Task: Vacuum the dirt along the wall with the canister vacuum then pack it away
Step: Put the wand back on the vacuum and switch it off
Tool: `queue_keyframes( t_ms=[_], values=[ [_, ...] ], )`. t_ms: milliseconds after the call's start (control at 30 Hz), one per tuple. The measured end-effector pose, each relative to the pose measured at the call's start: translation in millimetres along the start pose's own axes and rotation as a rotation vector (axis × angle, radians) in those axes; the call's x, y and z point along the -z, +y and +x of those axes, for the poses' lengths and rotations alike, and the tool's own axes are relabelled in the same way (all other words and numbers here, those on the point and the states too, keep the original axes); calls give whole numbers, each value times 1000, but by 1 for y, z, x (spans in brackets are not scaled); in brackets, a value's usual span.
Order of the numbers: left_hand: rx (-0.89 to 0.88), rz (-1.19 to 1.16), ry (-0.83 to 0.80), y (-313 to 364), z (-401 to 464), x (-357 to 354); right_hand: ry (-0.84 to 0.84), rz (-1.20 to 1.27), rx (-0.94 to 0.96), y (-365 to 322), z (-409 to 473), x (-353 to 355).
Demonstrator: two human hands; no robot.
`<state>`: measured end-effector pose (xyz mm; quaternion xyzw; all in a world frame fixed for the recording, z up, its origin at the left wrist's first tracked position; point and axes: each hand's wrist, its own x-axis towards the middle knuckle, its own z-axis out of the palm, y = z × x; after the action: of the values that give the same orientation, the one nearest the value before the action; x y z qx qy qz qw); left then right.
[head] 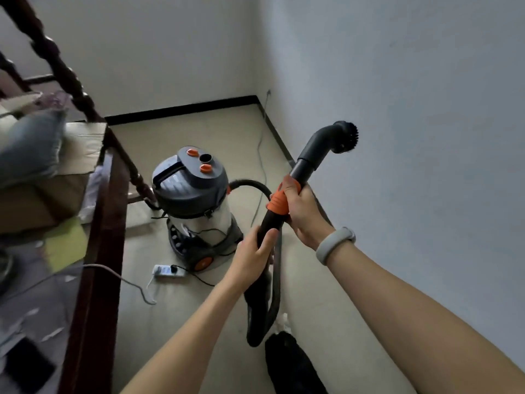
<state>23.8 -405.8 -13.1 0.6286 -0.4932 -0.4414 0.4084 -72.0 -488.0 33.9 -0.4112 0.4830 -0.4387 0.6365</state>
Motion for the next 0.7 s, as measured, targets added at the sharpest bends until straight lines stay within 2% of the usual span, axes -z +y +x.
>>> queue_keyframes(
  t_ms=[167,367,567,700],
  values=[
    [6,4,277,-5,104,65,-203,-73,-9,-16,119,-74],
    [112,-27,469,-29,177,138,-409,-194,-63,-12,205,-151],
    [227,31,594,-63,234,208,-452,-322,-89,17,277,-224],
    [312,59,654,-101,269,248,-430,-451,-101,52,325,-243]
  ],
)
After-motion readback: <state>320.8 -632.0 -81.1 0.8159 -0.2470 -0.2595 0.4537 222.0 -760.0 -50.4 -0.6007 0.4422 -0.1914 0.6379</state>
